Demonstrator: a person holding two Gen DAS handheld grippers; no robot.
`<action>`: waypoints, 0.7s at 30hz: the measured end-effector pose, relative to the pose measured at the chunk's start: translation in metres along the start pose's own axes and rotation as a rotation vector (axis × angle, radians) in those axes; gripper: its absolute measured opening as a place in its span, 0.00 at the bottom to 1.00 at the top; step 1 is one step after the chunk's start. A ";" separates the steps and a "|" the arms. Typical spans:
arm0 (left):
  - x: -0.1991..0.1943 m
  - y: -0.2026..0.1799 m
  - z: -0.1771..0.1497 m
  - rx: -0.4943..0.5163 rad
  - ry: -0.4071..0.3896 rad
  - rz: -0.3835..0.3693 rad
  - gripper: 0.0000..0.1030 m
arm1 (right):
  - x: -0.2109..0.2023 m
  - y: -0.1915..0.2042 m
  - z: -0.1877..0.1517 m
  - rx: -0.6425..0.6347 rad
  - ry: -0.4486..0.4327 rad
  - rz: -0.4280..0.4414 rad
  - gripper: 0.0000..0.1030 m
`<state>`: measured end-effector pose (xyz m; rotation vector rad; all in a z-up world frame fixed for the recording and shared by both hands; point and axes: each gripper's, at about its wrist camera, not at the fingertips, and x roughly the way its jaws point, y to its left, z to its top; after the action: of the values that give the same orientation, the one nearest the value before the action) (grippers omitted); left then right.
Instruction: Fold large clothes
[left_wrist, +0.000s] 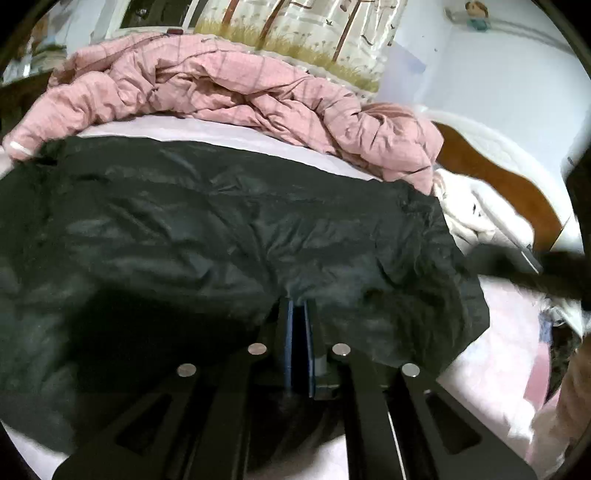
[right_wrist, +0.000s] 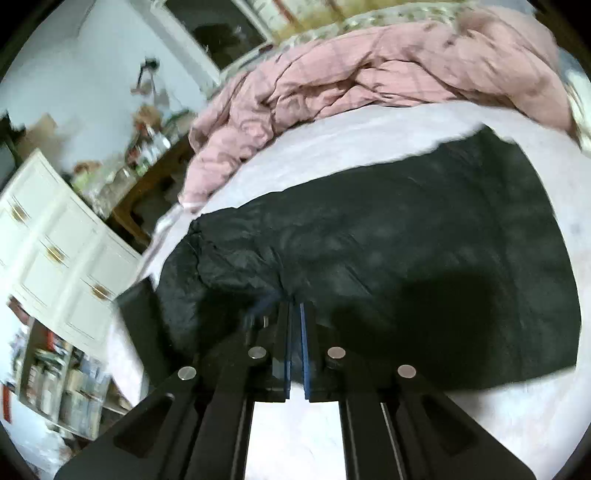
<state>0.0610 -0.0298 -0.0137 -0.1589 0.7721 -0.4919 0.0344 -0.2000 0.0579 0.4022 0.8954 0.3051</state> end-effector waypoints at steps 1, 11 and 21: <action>-0.003 -0.003 -0.003 0.008 -0.001 0.026 0.05 | 0.008 0.008 0.008 0.002 0.014 -0.026 0.04; 0.015 0.025 -0.024 -0.167 0.050 -0.023 0.05 | 0.151 0.005 0.030 0.081 0.478 -0.101 0.04; 0.018 0.025 -0.027 -0.172 0.079 -0.028 0.04 | 0.177 -0.007 0.077 0.036 0.325 -0.220 0.00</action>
<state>0.0623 -0.0159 -0.0521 -0.3114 0.8904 -0.4603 0.2013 -0.1487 -0.0240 0.2869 1.2547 0.1532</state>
